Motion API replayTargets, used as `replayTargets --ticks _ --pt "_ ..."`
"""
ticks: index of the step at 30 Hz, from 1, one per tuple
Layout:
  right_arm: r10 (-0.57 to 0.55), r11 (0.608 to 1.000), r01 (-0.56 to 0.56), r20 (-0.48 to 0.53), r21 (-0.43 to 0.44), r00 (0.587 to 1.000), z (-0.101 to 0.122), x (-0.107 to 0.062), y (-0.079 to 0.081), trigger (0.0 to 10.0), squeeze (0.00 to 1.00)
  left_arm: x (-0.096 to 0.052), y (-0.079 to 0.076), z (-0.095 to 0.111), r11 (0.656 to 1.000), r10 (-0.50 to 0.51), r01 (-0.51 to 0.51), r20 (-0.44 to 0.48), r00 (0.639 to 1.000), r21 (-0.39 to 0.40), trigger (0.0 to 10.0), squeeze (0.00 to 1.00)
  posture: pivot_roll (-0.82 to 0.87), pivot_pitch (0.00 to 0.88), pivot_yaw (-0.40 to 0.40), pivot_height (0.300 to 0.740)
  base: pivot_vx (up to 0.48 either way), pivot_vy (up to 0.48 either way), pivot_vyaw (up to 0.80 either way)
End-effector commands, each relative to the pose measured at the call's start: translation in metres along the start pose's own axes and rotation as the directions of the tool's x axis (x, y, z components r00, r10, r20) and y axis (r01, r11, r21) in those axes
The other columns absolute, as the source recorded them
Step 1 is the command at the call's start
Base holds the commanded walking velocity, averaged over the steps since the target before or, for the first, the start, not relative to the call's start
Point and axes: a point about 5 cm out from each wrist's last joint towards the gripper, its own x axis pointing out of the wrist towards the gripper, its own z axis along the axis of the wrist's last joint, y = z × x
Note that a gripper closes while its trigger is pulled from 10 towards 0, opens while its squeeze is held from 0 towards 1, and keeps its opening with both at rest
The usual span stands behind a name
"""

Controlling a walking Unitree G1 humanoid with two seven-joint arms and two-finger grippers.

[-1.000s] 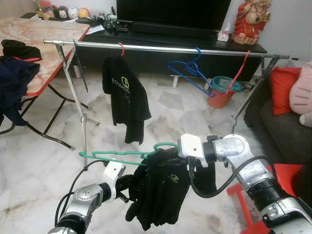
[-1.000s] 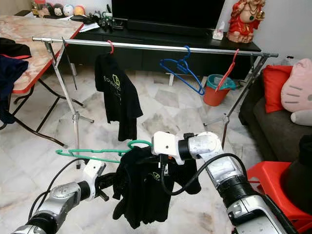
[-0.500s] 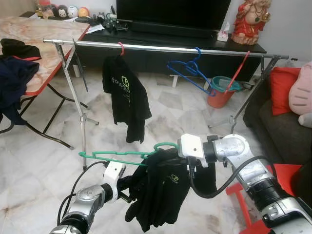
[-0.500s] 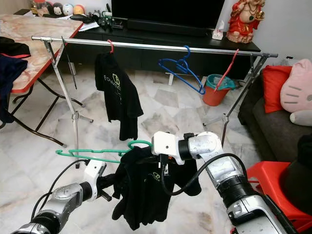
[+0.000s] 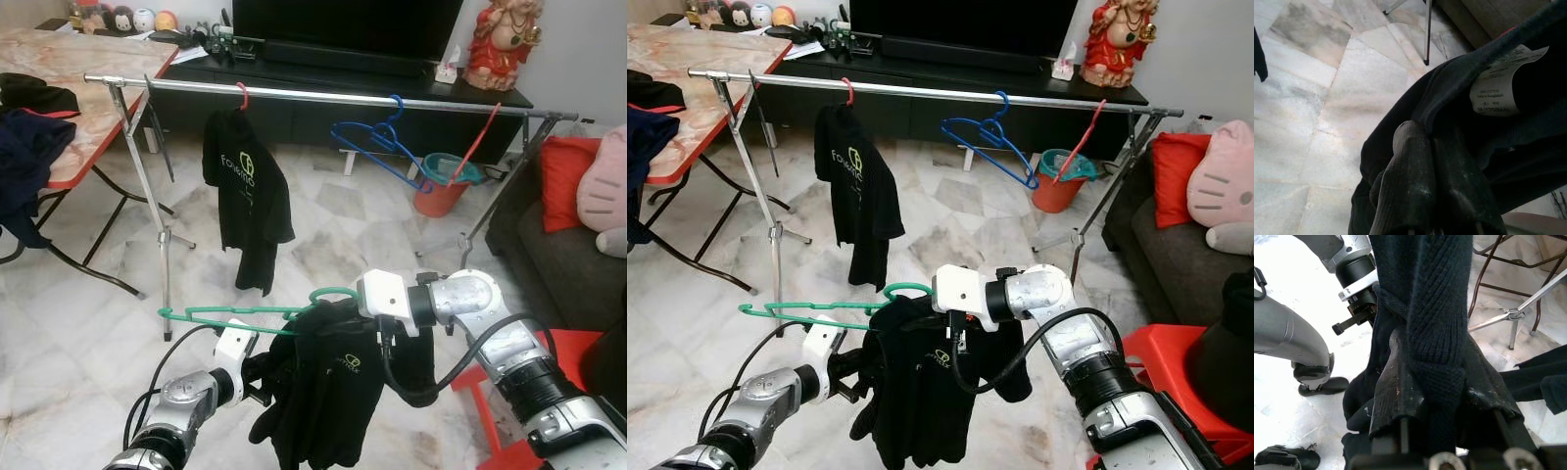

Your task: Hang hanger

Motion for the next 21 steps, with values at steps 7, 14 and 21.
replayTargets --ticks 7,14,21 --pt "-0.04 0.999 0.04 -0.007 -0.031 0.999 0.003 -0.01 -0.006 0.0 0.0 -0.009 0.019 -0.002 0.986 0.167 -0.166 -0.013 0.986 0.031 0.0 0.0 -0.1 0.0 -0.13 0.74 0.0 0.0 0.0" --pt "-0.087 0.996 0.083 -0.105 -0.039 0.991 -0.012 -0.022 -0.005 0.0 0.0 -0.021 0.038 -0.001 0.939 0.344 -0.344 0.002 0.939 0.011 0.0 0.0 -0.1 0.0 -0.122 0.74 0.0 0.0 0.0" --pt "-0.107 0.994 0.099 -0.21 -0.047 0.972 -0.029 -0.037 -0.001 0.0 0.0 -0.029 0.043 -0.011 0.921 0.39 -0.39 -0.046 0.92 0.019 0.0 0.0 -0.1 0.0 -0.107 0.74 0.0 0.0 0.0"
